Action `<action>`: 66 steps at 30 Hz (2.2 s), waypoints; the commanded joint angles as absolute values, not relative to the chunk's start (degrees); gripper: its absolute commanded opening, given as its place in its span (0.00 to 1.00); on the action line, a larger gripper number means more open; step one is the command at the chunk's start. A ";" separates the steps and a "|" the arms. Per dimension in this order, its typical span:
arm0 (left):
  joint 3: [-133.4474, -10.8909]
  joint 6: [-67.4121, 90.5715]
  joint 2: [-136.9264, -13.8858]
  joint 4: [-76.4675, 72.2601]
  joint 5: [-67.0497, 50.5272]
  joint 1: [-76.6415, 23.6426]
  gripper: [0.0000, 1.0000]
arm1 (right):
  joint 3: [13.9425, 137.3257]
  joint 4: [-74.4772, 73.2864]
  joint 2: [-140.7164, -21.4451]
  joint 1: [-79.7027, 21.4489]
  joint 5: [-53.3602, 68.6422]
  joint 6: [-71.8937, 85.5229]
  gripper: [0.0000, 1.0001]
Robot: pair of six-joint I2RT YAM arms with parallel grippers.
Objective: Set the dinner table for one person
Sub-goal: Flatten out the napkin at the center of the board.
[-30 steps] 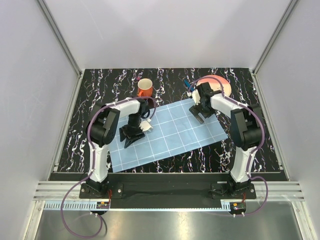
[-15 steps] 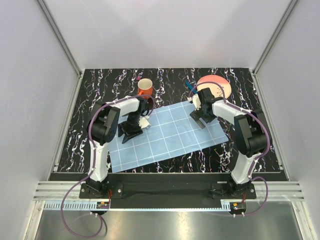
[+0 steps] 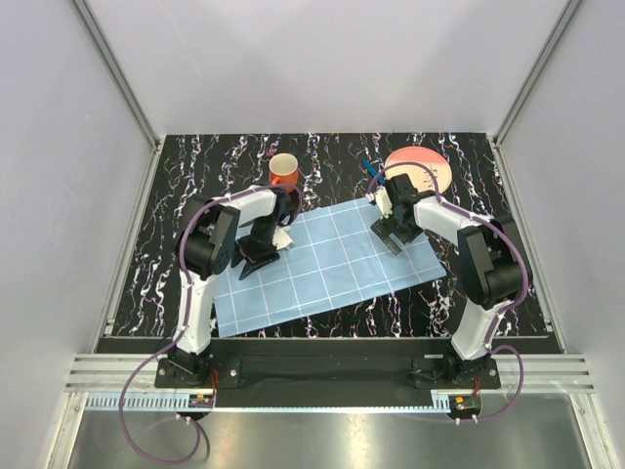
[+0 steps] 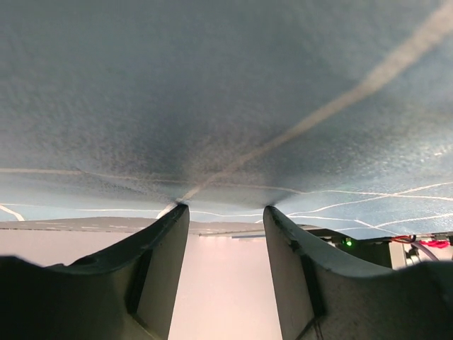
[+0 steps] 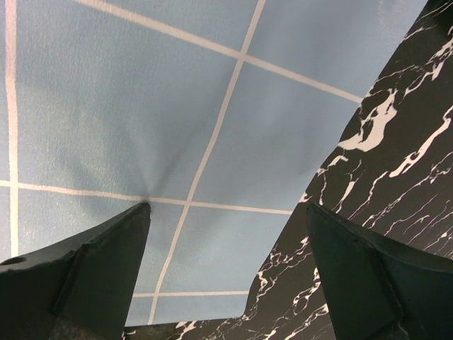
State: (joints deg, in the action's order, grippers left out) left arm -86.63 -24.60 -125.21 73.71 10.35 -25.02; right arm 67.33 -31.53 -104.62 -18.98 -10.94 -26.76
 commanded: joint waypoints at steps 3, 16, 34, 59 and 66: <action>-90.52 -24.79 -128.32 62.93 13.18 -24.70 0.50 | 65.22 -37.35 -102.57 -20.56 -10.02 -25.31 1.00; -87.90 -20.39 -122.97 55.38 14.23 -24.61 0.51 | 63.81 -37.62 -101.52 -21.09 -9.67 -24.08 1.00; -89.74 -17.14 -123.05 48.61 18.72 -24.70 0.51 | 60.38 -38.14 -97.82 -22.76 -9.75 -23.03 1.00; -87.63 -16.26 -115.68 45.00 23.11 -29.18 0.52 | 57.56 -36.74 -93.70 -25.05 -15.02 -26.10 1.00; -83.68 -18.01 -103.28 42.81 24.52 -29.18 0.52 | 65.02 -37.26 -94.56 -25.05 -18.20 -26.81 1.00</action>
State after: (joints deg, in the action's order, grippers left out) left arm -84.16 -17.56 -110.89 46.52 23.83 -28.93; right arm 59.29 -37.06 -96.12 -24.49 -15.42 -26.17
